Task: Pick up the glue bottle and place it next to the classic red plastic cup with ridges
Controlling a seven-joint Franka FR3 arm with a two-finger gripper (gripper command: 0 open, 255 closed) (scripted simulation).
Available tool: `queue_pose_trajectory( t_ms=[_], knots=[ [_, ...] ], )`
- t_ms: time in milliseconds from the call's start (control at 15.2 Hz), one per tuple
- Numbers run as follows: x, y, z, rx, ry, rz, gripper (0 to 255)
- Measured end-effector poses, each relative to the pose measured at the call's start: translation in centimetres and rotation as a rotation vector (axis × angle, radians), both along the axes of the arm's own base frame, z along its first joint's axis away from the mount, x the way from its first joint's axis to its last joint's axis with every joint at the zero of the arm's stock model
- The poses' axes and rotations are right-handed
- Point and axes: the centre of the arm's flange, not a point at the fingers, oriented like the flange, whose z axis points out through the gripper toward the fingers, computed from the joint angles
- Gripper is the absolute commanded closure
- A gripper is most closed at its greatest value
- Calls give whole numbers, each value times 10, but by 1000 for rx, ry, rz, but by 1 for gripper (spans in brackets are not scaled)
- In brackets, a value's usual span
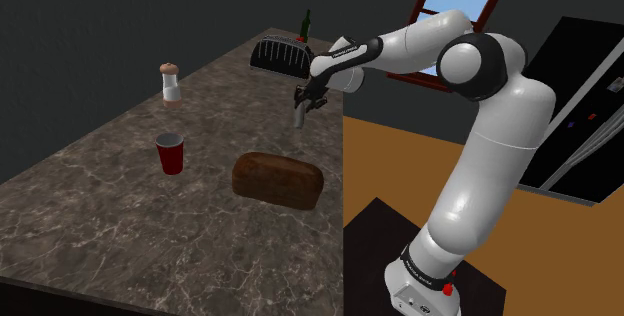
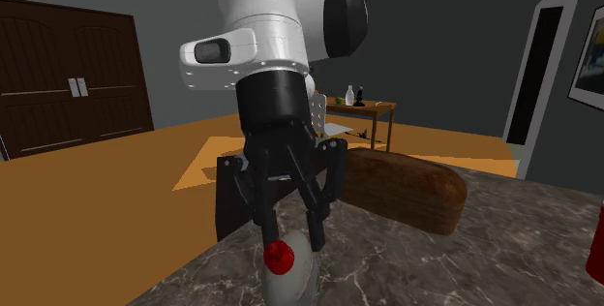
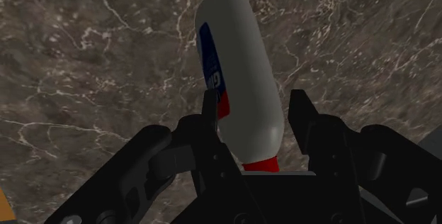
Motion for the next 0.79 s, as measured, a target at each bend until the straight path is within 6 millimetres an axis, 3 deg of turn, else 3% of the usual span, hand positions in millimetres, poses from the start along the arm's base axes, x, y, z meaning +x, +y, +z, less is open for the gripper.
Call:
queue_pose_trajectory(
  t_ms=[792],
  knots=[
    [1,0,64,0,0,0,255]
  ],
)
